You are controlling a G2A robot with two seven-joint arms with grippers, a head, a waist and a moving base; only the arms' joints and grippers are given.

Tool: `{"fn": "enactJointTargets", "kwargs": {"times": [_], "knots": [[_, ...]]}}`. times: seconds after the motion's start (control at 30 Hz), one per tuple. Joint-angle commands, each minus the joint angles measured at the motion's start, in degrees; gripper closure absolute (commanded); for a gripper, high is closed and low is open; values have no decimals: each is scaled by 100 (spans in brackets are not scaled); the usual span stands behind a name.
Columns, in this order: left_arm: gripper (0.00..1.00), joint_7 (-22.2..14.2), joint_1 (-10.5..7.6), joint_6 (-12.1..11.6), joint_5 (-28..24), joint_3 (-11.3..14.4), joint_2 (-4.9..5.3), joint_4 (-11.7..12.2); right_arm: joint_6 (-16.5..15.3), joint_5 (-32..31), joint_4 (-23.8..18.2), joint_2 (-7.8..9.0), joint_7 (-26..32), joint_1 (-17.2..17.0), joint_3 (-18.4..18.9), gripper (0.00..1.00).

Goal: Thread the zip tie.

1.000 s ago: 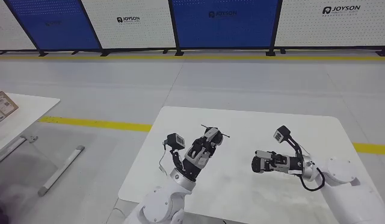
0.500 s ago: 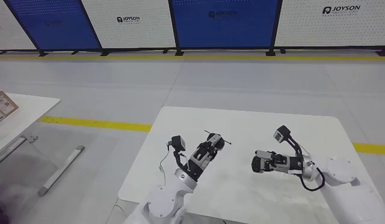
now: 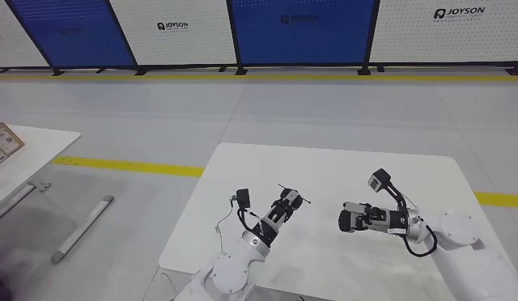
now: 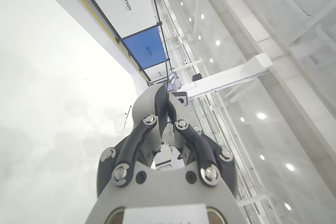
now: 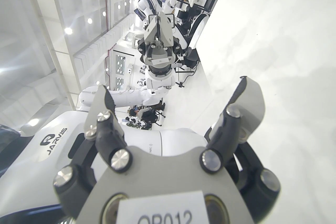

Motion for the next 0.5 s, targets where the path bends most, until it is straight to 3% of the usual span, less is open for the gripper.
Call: {"fn": "enactJointTargets", "kwargs": {"times": [0.0,0.17,0.3,0.47], "knots": [[100,0,0,0,1,0,0,0,82,-212,-122,51,-77,5,134,0],[100,0,0,0,1,0,0,0,735,-1136,-452,314,246,62,709,0],[100,0,0,0,1,0,0,0,1271,-2166,-685,454,674,245,678,0],[100,0,0,0,1,0,0,0,1366,-2105,-661,458,503,294,743,0]]}}
